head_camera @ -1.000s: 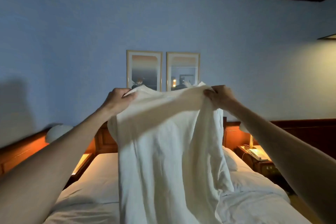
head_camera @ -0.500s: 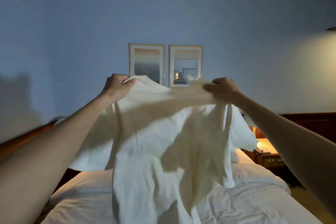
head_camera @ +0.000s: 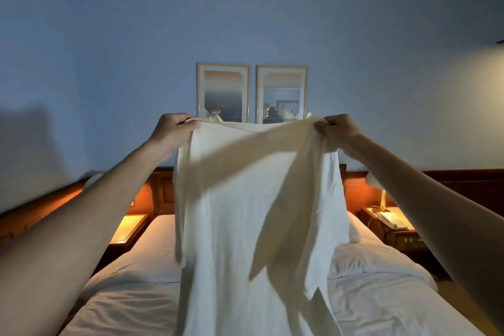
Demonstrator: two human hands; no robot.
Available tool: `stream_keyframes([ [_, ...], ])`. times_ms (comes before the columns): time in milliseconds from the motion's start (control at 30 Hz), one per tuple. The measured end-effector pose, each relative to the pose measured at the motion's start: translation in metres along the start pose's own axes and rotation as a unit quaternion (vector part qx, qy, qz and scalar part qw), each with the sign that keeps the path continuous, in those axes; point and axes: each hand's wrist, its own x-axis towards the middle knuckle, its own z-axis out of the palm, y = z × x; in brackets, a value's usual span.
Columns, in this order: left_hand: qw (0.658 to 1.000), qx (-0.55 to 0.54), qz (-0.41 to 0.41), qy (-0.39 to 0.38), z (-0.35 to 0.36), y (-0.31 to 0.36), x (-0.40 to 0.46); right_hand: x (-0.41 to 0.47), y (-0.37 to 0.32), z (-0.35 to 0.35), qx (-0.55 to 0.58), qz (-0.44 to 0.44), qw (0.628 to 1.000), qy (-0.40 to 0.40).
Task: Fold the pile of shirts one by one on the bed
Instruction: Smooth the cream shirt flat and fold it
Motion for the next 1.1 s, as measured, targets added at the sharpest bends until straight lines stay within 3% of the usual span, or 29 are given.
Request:
stream_keyframes([
  [67,0.998,0.059,0.027,-0.013,0.002,-0.001,-0.002,-0.005,0.000,0.001,-0.019,-0.021,1.000,-0.004],
  [167,0.981,0.185,0.050,-0.027,0.001,-0.005,-0.010,-0.013,0.003,0.003,-0.159,-0.068,0.984,-0.042],
  [233,0.983,0.176,0.031,-0.027,-0.002,-0.007,-0.012,-0.014,0.010,0.004,-0.229,-0.074,0.969,-0.051],
  [400,0.994,0.061,-0.077,0.041,-0.008,-0.015,-0.012,-0.019,0.017,-0.005,-0.112,-0.085,0.989,-0.046],
  [500,0.994,0.091,-0.052,0.012,-0.008,-0.030,-0.017,-0.020,0.024,-0.008,-0.142,-0.092,0.982,-0.087],
  [667,0.997,0.049,-0.054,0.000,-0.001,-0.060,-0.025,-0.017,0.046,0.001,-0.140,-0.076,0.987,-0.027],
  [767,0.992,0.060,-0.099,-0.052,0.000,-0.077,-0.027,-0.019,0.060,0.011,-0.135,-0.037,0.989,-0.037],
  [900,0.990,0.108,-0.077,0.042,0.006,-0.092,-0.042,-0.034,0.076,0.034,-0.077,-0.026,0.997,0.010],
  [1000,0.976,0.199,-0.090,0.021,0.013,-0.114,-0.077,-0.060,0.099,0.061,-0.120,-0.021,0.991,-0.055],
  [1100,0.972,0.180,-0.152,0.021,0.013,-0.161,-0.111,-0.095,0.122,0.090,-0.116,0.007,0.989,-0.090],
])
